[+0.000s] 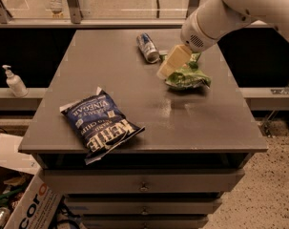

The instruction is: Move redbull can near blue chip bag

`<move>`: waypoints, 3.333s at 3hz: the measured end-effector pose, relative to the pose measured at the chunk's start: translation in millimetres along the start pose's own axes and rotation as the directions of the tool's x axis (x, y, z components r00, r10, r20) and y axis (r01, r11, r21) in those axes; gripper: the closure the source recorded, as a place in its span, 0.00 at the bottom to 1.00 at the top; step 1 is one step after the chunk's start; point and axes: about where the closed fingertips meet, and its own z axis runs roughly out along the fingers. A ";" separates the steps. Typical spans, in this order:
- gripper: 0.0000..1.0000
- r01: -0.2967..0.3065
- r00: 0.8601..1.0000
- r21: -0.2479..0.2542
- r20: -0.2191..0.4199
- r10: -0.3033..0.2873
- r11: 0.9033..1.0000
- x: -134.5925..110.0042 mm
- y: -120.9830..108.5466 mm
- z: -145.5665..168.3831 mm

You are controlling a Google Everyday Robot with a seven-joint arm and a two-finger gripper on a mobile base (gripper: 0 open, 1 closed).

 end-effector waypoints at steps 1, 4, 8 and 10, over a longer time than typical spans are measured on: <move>0.00 -0.033 0.999 0.014 0.009 0.033 0.999 -6.1 -14.0 34.6; 0.00 -0.160 0.987 0.022 0.014 0.160 0.987 -36.5 -43.6 121.7; 0.65 -0.254 0.967 0.015 0.020 0.253 0.967 -32.8 -67.0 163.3; 1.00 -0.206 0.975 -0.031 0.082 0.208 0.978 -53.4 -58.6 115.0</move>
Offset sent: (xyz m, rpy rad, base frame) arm 0.0902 0.0449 -0.0473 0.0749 0.0268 -0.1338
